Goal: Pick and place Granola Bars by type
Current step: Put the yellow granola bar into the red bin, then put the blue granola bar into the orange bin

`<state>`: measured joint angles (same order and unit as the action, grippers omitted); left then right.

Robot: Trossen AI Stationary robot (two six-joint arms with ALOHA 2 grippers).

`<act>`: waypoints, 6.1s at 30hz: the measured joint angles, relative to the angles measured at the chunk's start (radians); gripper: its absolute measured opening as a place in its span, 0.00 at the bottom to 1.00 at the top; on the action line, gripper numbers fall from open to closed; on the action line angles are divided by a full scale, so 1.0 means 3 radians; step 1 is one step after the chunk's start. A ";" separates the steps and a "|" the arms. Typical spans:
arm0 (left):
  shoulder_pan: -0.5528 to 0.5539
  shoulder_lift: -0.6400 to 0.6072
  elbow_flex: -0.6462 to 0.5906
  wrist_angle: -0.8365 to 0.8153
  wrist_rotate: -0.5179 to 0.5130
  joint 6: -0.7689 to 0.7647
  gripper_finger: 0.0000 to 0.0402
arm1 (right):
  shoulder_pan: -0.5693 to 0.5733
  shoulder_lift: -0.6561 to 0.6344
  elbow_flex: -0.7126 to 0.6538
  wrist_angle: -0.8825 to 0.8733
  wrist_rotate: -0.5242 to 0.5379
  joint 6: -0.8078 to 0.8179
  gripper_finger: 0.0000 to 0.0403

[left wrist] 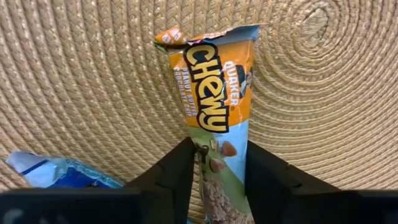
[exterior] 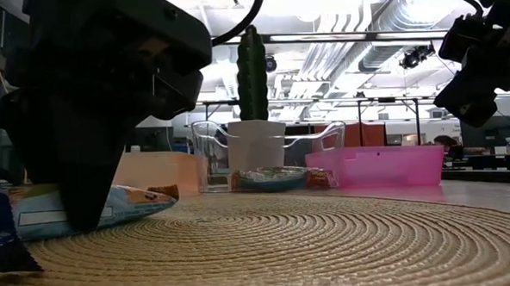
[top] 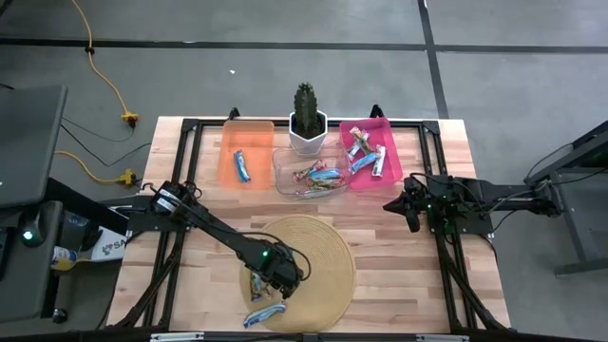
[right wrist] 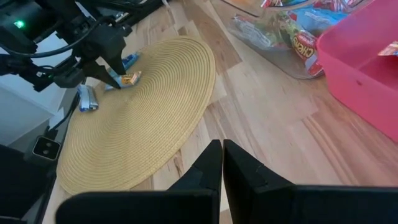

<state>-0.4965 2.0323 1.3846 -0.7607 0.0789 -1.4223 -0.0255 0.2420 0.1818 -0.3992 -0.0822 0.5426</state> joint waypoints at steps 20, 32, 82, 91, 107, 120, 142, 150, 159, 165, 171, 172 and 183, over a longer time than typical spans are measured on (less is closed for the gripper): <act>-0.0003 0.0023 0.0734 -0.0538 -0.0810 0.0691 0.18 | 0.0000 0.0000 0.0000 0.0001 0.0000 -0.0001 0.00; -0.0004 0.0019 0.1359 -0.0542 -0.1798 0.1597 0.18 | 0.0000 0.0000 0.0000 0.0001 -0.0001 0.0000 0.00; 0.1726 0.0043 0.3212 0.1528 -0.0755 0.3063 0.18 | -0.0001 -0.0001 0.0000 0.0004 0.0014 -0.0001 0.00; 0.2185 0.0531 0.3203 0.1910 -0.0086 0.2323 0.18 | 0.0000 -0.0003 0.0000 0.0002 0.0023 -0.0001 0.00; 0.2394 0.1296 0.3201 0.1848 -0.0437 0.1131 0.18 | 0.0000 0.0000 0.0000 -0.0001 0.0026 -0.0001 0.00; 0.2397 0.1307 0.3202 0.1265 -0.0992 0.1137 0.18 | -0.0001 -0.0001 -0.0001 0.0000 0.0025 -0.0001 0.00; 0.2372 0.1526 0.3201 0.1367 -0.0712 0.1386 0.47 | 0.0000 0.0000 -0.0001 -0.0001 0.0001 -0.0001 0.00; 0.2380 0.1472 0.3220 0.1962 -0.0195 0.1752 0.47 | 0.0000 0.0000 0.0000 0.0000 -0.0002 -0.0001 0.00; 0.2373 0.1004 0.3236 0.1569 -0.0111 0.2383 0.32 | -0.0001 0.0000 -0.0001 0.0000 0.0000 -0.0001 0.00; 0.2282 0.0600 0.3236 0.0805 -0.0058 0.2778 0.22 | 0.0000 0.0000 -0.0001 0.0000 0.0014 -0.0001 0.00; 0.2040 0.0145 0.3240 -0.0144 -0.0256 0.3288 0.14 | -0.0001 0.0000 0.0000 0.0000 0.0013 -0.0001 0.00; 0.1991 0.0059 0.3239 -0.0373 -0.0311 0.3347 0.13 | 0.0000 0.0000 -0.0001 0.0000 0.0013 -0.0001 0.00; 0.1044 -0.0444 0.3238 -0.1741 -0.1140 0.3224 0.08 | -0.0001 0.0007 -0.0004 -0.0004 0.0029 -0.0001 0.00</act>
<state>-0.1833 1.8992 2.3560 -1.2832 -0.2631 -0.4552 -0.0257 0.2442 0.1806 -0.4004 -0.0734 0.5423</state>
